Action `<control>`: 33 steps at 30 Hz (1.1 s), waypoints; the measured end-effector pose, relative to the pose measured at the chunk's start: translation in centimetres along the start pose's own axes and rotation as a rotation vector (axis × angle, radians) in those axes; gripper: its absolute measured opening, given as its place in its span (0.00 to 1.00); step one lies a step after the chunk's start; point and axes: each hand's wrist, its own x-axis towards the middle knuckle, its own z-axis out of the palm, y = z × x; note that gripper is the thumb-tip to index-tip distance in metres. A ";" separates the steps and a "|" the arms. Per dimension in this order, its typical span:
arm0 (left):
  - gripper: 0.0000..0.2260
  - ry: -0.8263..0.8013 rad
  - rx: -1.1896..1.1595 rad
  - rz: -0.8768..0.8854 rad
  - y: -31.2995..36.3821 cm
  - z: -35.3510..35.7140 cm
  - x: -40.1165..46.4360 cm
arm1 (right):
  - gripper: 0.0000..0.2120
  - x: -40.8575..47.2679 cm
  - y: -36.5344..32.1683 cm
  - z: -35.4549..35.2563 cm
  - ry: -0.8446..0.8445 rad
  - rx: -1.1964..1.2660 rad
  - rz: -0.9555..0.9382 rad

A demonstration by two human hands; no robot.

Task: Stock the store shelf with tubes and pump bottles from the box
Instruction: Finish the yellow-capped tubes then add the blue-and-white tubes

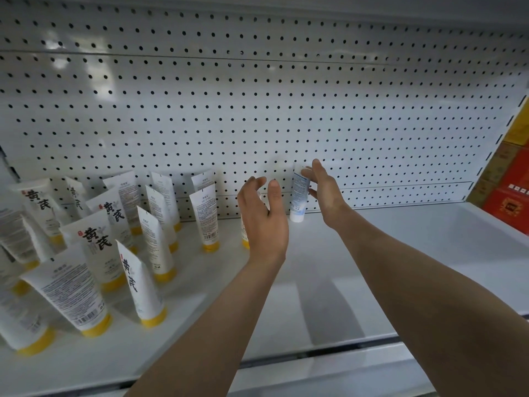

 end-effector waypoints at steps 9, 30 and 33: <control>0.14 -0.026 0.003 -0.015 0.8 0.3 -1.4 | 0.27 -1.5 -0.2 -1.0 0.007 -0.055 -0.079; 0.18 -0.558 0.007 -0.514 3.0 20.4 -26.1 | 0.22 -23.5 6.6 -29.6 0.472 -0.061 0.098; 0.17 -0.662 0.065 -0.557 1.4 22.3 -31.9 | 0.22 -28.6 9.8 -34.1 0.578 -0.055 0.227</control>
